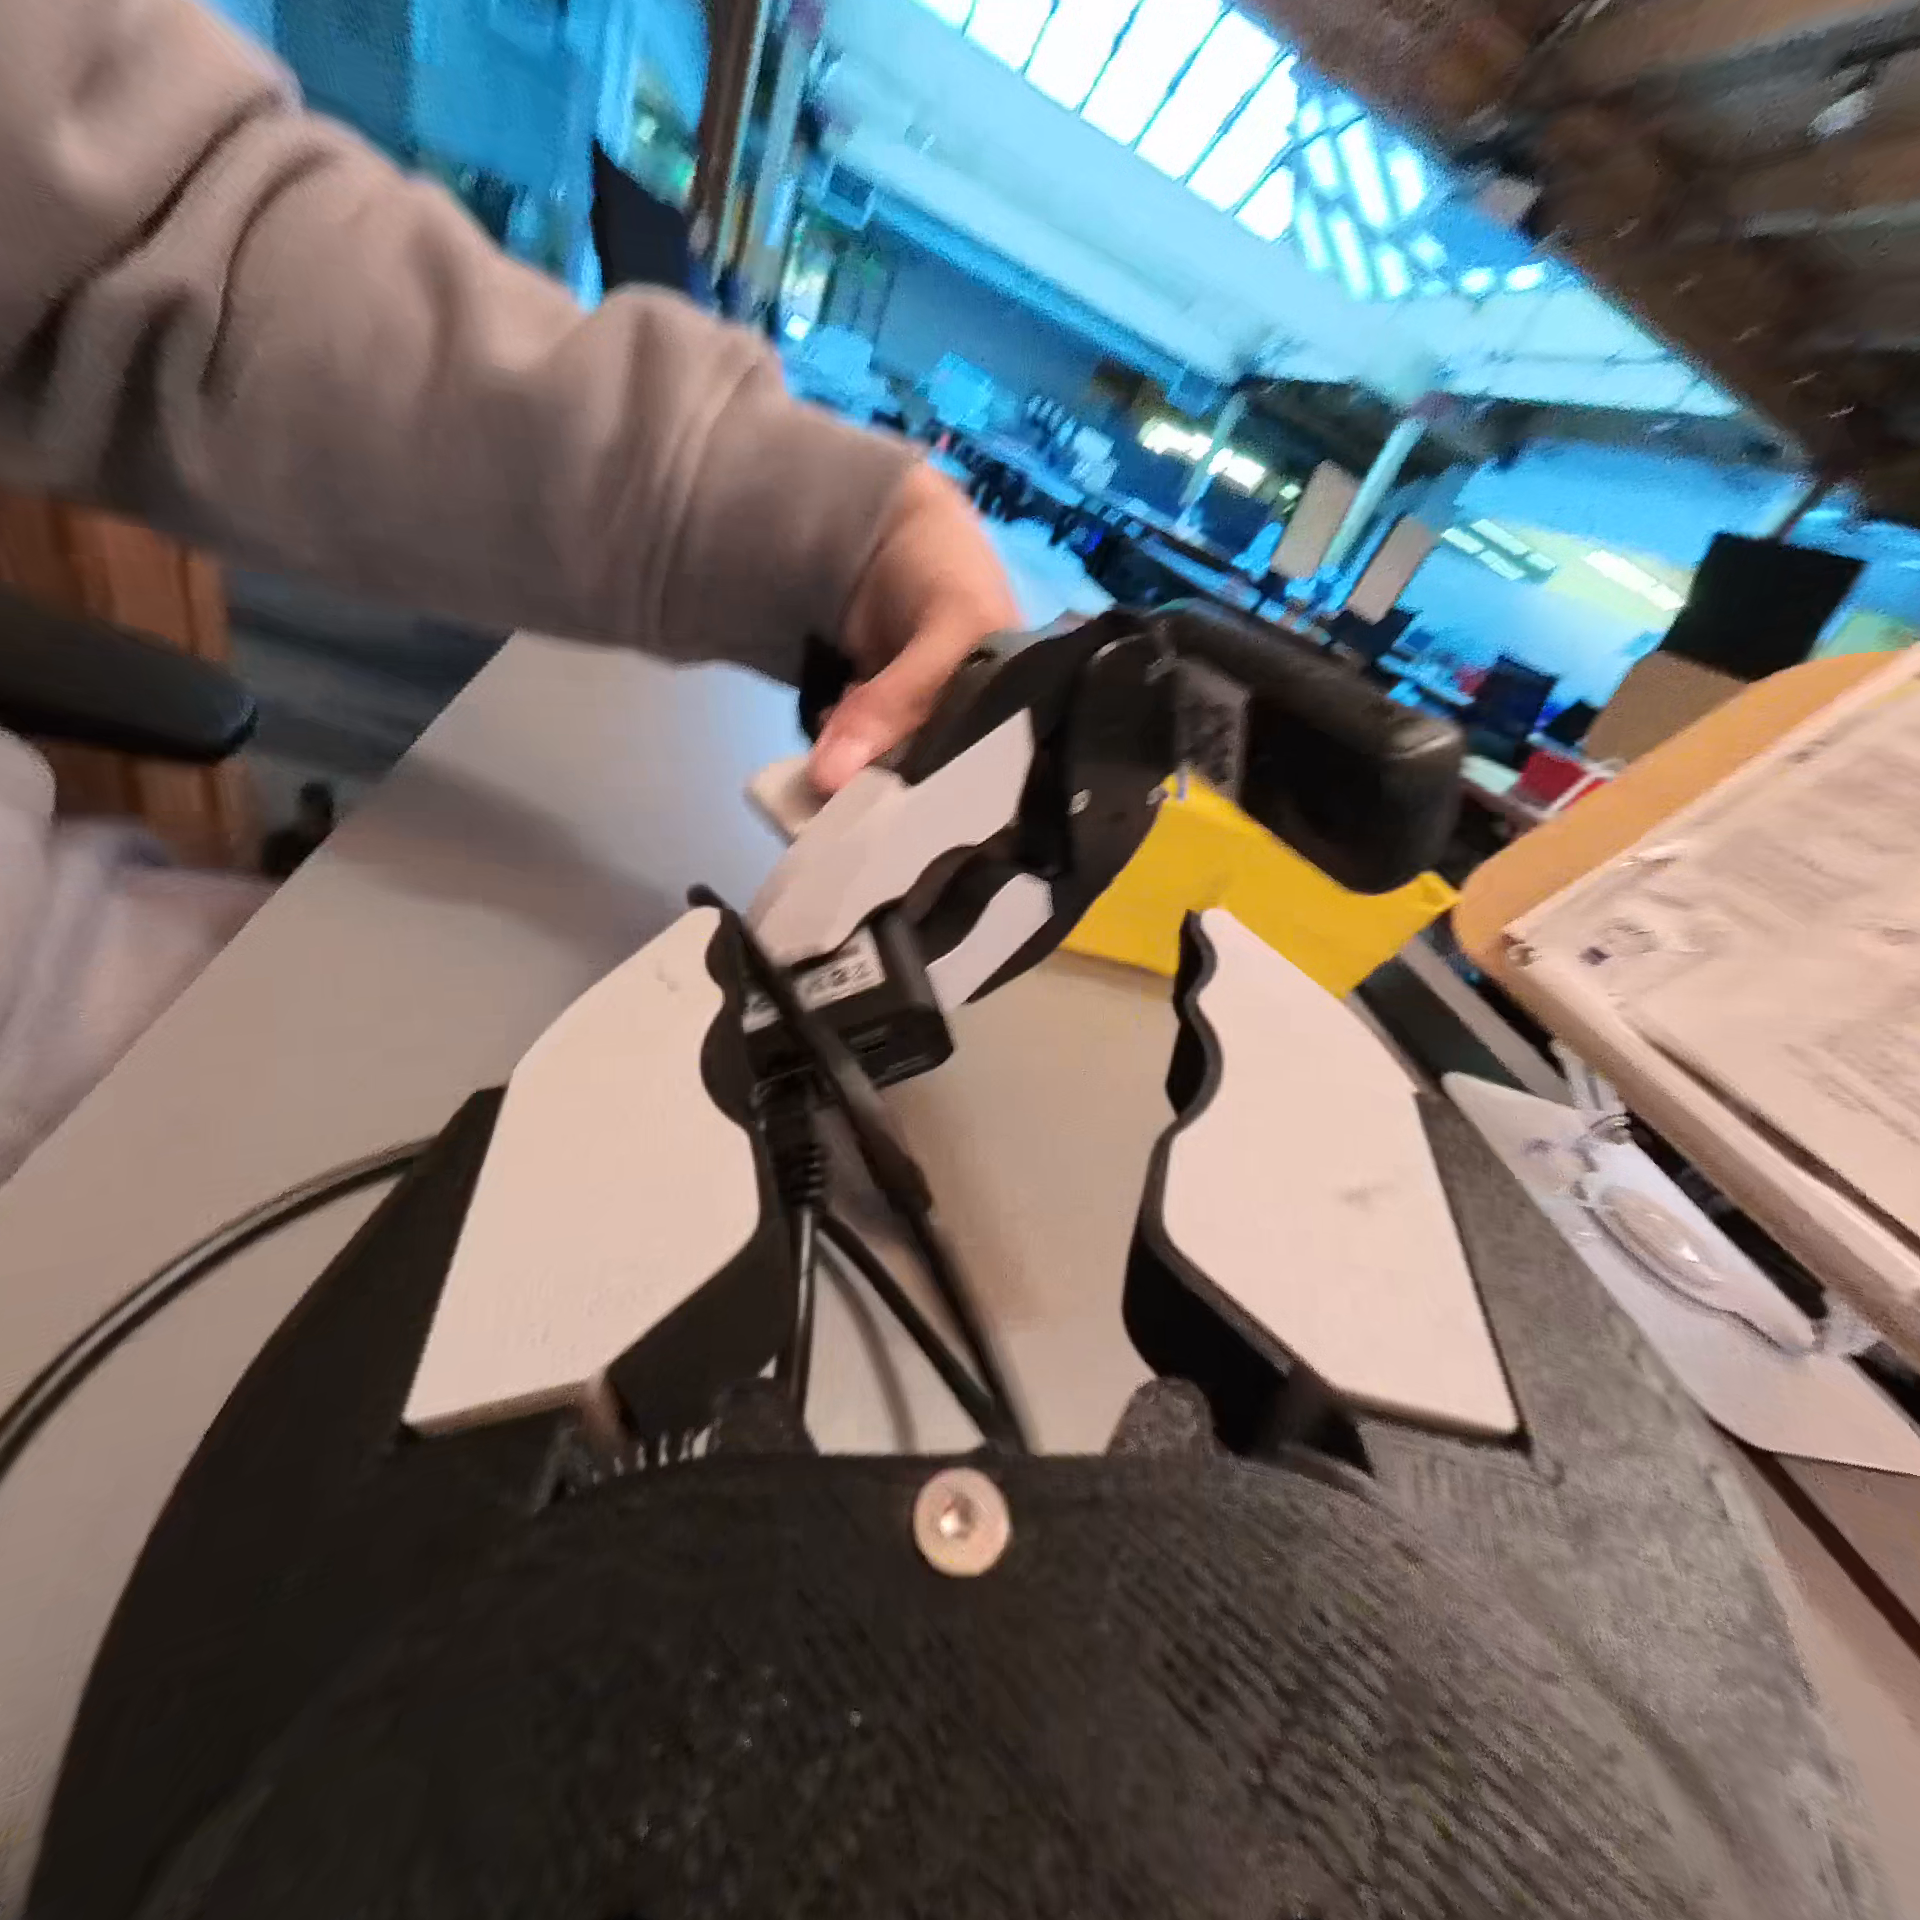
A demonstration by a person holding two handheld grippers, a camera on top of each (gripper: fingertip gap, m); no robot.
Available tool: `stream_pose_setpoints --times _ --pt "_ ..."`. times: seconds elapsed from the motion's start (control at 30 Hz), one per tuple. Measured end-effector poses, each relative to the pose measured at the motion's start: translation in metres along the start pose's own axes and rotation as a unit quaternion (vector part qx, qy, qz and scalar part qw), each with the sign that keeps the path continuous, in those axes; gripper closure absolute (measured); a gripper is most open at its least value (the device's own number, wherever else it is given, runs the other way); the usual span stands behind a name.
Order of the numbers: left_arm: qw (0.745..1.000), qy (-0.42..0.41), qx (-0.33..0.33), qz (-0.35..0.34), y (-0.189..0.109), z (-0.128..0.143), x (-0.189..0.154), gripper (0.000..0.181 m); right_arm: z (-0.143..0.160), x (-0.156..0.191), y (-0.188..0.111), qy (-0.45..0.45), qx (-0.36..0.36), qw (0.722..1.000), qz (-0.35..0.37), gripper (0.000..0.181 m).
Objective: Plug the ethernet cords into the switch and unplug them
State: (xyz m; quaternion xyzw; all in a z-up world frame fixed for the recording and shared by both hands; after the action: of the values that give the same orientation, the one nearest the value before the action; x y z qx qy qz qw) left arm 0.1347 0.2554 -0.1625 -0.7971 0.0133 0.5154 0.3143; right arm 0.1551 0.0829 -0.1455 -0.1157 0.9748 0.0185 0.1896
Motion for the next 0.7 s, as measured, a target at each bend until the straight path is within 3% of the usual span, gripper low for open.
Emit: stream_pose_setpoints --times 0.17,0.23,0.33,0.53,0.7 --pt "0.999 -0.021 0.019 -0.035 0.007 -0.001 0.009 0.157 -0.024 -0.01 -0.013 0.028 -0.084 0.995 0.038 0.11" --pt "1.0 -0.012 0.007 -0.009 0.009 -0.003 0.008 0.157 -0.021 -0.012 -0.013 -0.001 -0.03 0.998 0.062 0.106" --pt "1.0 -0.002 -0.001 0.007 0.01 -0.007 0.004 0.157 0.002 0.003 0.001 -0.028 0.059 0.998 -0.003 0.101" --pt "0.999 -0.011 -0.015 0.043 0.007 -0.009 0.0 0.157 0.023 0.018 0.016 -0.03 0.12 0.99 -0.069 0.106" --pt "0.997 -0.005 -0.028 0.072 0.007 -0.006 0.002 0.156 0.026 0.019 0.016 0.03 0.031 0.995 -0.086 0.117"
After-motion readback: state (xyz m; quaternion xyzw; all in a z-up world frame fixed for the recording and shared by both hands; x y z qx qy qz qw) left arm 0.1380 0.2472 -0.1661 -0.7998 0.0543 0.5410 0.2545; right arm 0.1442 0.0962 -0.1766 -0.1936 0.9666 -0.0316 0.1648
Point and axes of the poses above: each gripper's, where its closed fingertips meet, y out along the fingers, z out of its underside, x = y × z across the jaws, the point moved 9 cm from there along -y, back along the fingers
